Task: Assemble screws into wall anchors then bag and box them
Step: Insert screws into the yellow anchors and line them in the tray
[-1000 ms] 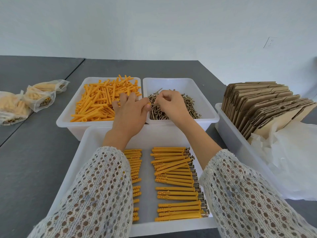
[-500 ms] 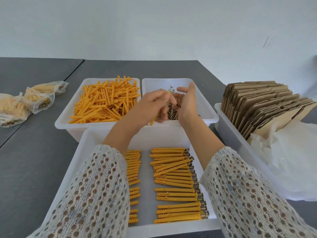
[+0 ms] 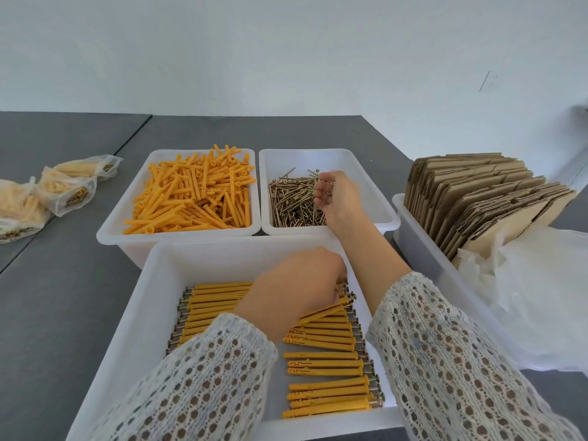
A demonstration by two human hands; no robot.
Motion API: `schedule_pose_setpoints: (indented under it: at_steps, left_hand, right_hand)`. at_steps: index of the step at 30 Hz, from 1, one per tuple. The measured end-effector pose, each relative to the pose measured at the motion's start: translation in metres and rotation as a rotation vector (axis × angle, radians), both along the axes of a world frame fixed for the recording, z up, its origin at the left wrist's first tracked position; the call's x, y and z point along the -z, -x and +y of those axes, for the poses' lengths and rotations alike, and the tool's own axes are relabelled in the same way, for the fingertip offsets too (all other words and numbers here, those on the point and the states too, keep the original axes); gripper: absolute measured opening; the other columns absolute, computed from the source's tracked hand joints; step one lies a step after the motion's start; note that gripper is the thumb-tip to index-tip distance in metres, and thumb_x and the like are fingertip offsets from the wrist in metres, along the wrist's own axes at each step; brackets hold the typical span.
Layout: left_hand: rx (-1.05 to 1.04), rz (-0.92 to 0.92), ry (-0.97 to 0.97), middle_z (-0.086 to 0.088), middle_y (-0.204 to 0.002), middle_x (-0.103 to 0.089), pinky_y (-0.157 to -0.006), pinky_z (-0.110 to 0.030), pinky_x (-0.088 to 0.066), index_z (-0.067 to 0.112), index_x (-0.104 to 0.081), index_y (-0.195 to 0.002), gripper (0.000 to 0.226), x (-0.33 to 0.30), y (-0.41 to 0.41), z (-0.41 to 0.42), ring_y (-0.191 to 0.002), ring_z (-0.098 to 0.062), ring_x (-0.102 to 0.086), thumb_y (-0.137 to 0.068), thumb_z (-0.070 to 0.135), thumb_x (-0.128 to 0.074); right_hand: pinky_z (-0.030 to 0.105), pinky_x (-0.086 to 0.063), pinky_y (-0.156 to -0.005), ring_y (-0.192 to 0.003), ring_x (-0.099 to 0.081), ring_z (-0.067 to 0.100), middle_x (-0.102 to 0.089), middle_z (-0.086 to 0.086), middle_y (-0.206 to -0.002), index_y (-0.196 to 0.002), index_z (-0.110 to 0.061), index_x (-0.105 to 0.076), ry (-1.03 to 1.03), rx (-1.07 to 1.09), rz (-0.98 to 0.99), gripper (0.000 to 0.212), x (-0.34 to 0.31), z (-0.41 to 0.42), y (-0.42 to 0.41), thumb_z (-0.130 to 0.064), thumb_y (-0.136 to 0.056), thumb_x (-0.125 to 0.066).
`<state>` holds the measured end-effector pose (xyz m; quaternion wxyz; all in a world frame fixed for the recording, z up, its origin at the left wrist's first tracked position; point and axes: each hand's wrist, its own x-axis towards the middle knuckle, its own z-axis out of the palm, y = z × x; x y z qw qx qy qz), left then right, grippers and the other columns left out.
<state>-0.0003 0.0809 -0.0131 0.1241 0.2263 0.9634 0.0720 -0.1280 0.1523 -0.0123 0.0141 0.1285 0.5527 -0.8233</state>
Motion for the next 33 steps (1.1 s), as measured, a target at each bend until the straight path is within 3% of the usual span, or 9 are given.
schedule_pose_setpoints:
  at_steps: [3, 9, 13, 16, 19, 26, 28, 30, 33]
  left_hand:
    - [0.038, 0.098, 0.088, -0.004, -0.098, -0.057, -0.073, -0.034, -0.048, 0.014, -0.060, -0.109, 0.013, 0.009, -0.006, 0.012, -0.093, -0.025, -0.062, -0.098, 0.013, -0.054]
    - [0.142, 0.135, 0.218, -0.003, -0.091, -0.047, -0.062, -0.031, -0.037, 0.015, -0.058, -0.110, 0.011, 0.016, -0.013, 0.023, -0.075, -0.022, -0.051, -0.100, 0.018, -0.055]
    - [0.189, 0.184, 0.318, 0.001, -0.073, -0.033, -0.047, -0.027, -0.021, 0.015, -0.057, -0.115, 0.016, 0.014, -0.014, 0.027, -0.058, -0.015, -0.037, -0.100, 0.020, -0.056]
    - [0.164, 0.172, 0.330, 0.001, -0.073, -0.035, -0.047, -0.026, -0.021, 0.015, -0.057, -0.116, 0.021, 0.016, -0.012, 0.026, -0.067, -0.017, -0.045, -0.097, 0.022, -0.062]
    - [0.098, 0.142, 0.332, 0.001, -0.072, -0.036, -0.047, -0.026, -0.019, 0.016, -0.054, -0.122, 0.029, 0.018, -0.011, 0.024, -0.058, -0.014, -0.037, -0.095, 0.022, -0.064]
    - [0.019, 0.165, 0.369, 0.003, -0.072, -0.040, -0.052, -0.027, -0.023, 0.021, -0.057, -0.107, 0.018, 0.018, -0.002, 0.017, -0.056, -0.013, -0.035, -0.093, 0.028, -0.067]
    - [0.026, 0.185, 0.371, 0.002, -0.072, -0.040, -0.051, -0.027, -0.021, 0.021, -0.057, -0.107, 0.019, 0.020, 0.000, 0.017, -0.057, -0.014, -0.034, -0.094, 0.029, -0.067]
    - [0.031, 0.192, 0.338, 0.003, -0.072, -0.040, -0.050, -0.026, -0.022, 0.022, -0.053, -0.101, 0.020, 0.022, 0.002, 0.014, -0.058, -0.014, -0.037, -0.093, 0.034, -0.068]
    - [-0.015, 0.171, 0.152, 0.005, -0.075, -0.043, -0.062, -0.029, -0.034, 0.023, -0.045, -0.086, 0.032, 0.018, 0.007, 0.004, -0.071, -0.018, -0.047, -0.089, 0.045, -0.068]
  right_hand:
    - [0.024, -0.043, -0.055, -0.056, -0.050, 0.016, -0.056, 0.005, -0.066, -0.082, -0.008, -0.061, -0.041, -0.004, -0.016, 0.020, 0.000, -0.001, 0.001, -0.007, -0.095, -0.046]
    - [0.023, -0.045, -0.053, -0.056, -0.051, 0.015, -0.057, 0.004, -0.066, -0.083, -0.007, -0.062, -0.090, -0.015, -0.022, 0.016, 0.002, -0.002, 0.005, -0.004, -0.092, -0.049]
    - [0.021, -0.046, -0.050, -0.055, -0.053, 0.014, -0.058, 0.004, -0.066, -0.083, -0.008, -0.063, -0.115, -0.016, -0.017, 0.016, 0.004, -0.002, 0.007, -0.004, -0.092, -0.050]
    - [0.021, -0.046, -0.050, -0.055, -0.053, 0.014, -0.059, 0.004, -0.067, -0.084, -0.008, -0.063, -0.134, -0.024, 0.000, 0.016, 0.006, -0.002, 0.008, -0.004, -0.092, -0.050]
    - [0.022, -0.047, -0.051, -0.055, -0.054, 0.014, -0.060, 0.003, -0.066, -0.086, -0.007, -0.064, -0.152, -0.033, 0.016, 0.015, 0.008, -0.003, 0.009, -0.004, -0.090, -0.050]
    - [0.022, -0.045, -0.049, -0.052, -0.053, 0.014, -0.060, 0.000, -0.057, -0.084, -0.008, -0.064, -0.247, -0.059, 0.032, 0.020, 0.008, -0.005, 0.009, -0.002, -0.090, -0.046]
    - [0.022, -0.045, -0.051, -0.054, -0.052, 0.015, -0.059, 0.003, -0.061, -0.081, -0.008, -0.062, -0.356, -0.072, 0.073, 0.023, 0.011, -0.006, 0.009, -0.002, -0.091, -0.042]
    - [0.025, -0.046, -0.057, -0.059, -0.051, 0.017, -0.057, 0.006, -0.067, -0.078, -0.004, -0.059, -0.590, -0.089, 0.160, 0.024, 0.016, -0.008, 0.009, -0.005, -0.093, -0.040]
    - [0.024, -0.037, -0.056, -0.057, -0.038, 0.015, -0.044, 0.002, -0.060, -0.064, -0.007, -0.044, -0.933, -0.106, 0.288, 0.027, 0.022, -0.009, 0.007, -0.007, -0.090, -0.041]
